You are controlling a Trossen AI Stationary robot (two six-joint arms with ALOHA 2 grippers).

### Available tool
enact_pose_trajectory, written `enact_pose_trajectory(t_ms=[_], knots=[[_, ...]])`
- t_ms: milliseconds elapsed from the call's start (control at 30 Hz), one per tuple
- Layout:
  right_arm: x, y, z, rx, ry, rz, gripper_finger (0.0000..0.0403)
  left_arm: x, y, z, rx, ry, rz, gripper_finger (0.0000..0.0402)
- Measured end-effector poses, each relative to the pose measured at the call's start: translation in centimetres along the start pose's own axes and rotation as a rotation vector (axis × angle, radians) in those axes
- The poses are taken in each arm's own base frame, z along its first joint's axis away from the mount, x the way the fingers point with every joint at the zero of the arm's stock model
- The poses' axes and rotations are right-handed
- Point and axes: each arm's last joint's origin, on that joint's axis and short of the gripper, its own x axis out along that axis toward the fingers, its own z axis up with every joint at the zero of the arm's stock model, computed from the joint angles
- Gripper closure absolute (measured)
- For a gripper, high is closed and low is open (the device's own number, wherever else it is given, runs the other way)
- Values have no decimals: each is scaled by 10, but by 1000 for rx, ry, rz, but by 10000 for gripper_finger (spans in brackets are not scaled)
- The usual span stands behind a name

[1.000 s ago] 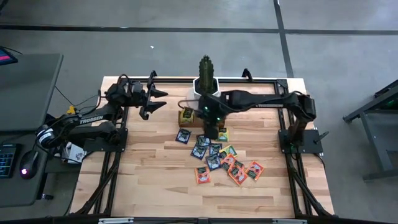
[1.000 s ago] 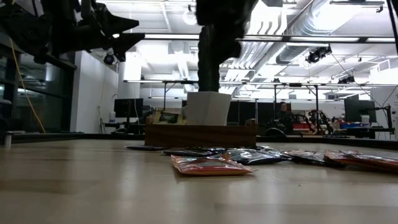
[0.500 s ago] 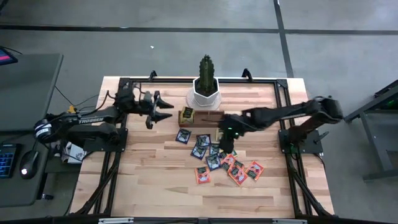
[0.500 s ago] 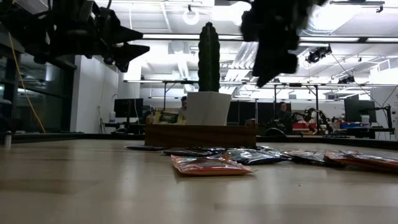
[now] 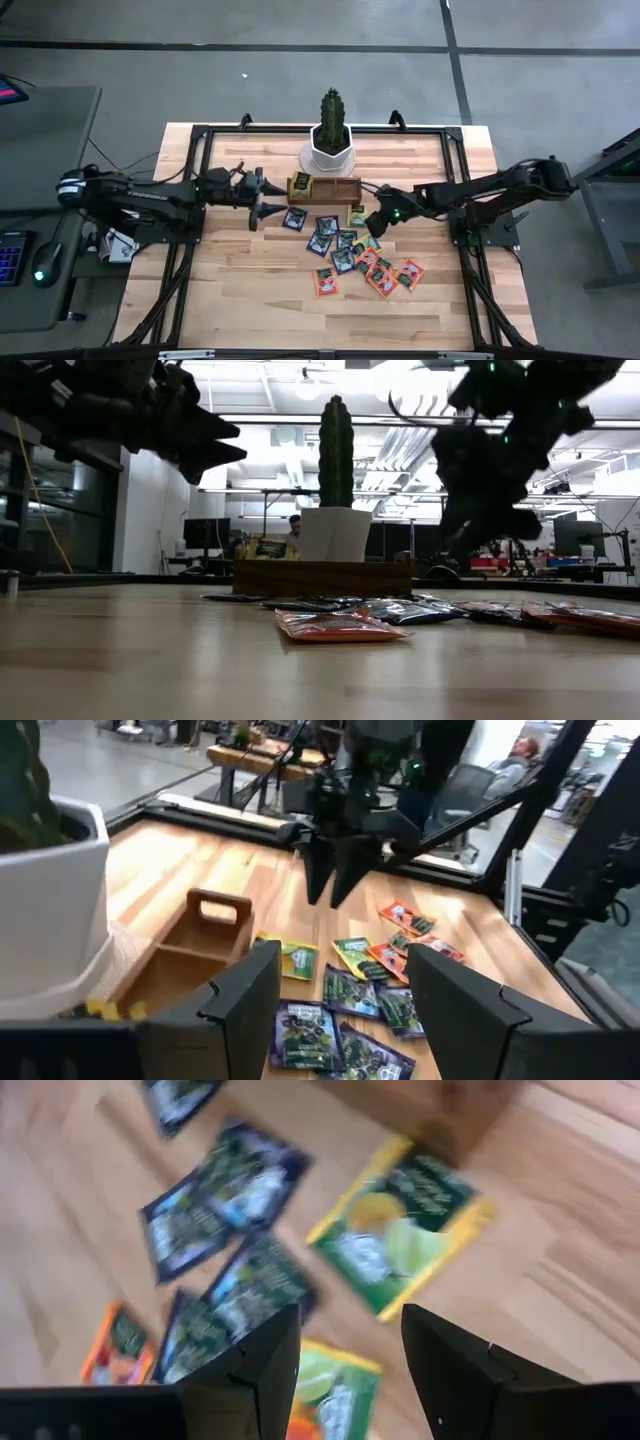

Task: Pick & Place Tea
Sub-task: Put the yellow tea bag into the left section of the wooden organizer

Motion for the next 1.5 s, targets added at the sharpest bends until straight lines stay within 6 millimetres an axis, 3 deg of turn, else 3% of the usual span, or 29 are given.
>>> enact_pose_trajectory(t_ms=[367, 700, 967, 1333, 1500], knots=[[7, -27, 8, 135, -60, -29, 231, 55, -33, 7, 13, 58, 73, 186], [7, -31, 12, 11, -50, -37, 231, 114, -38, -9, -64, 163, 90, 186], [18, -27, 8, -183, 12, 30, 231, 119, -38, -11, -70, 178, 82, 186], [18, -12, 5, -593, -80, 83, 231, 118, -38, -19, -21, 270, 35, 186], [18, -10, 7, -679, -145, 48, 231, 118, -38, -19, -21, 272, 19, 186]])
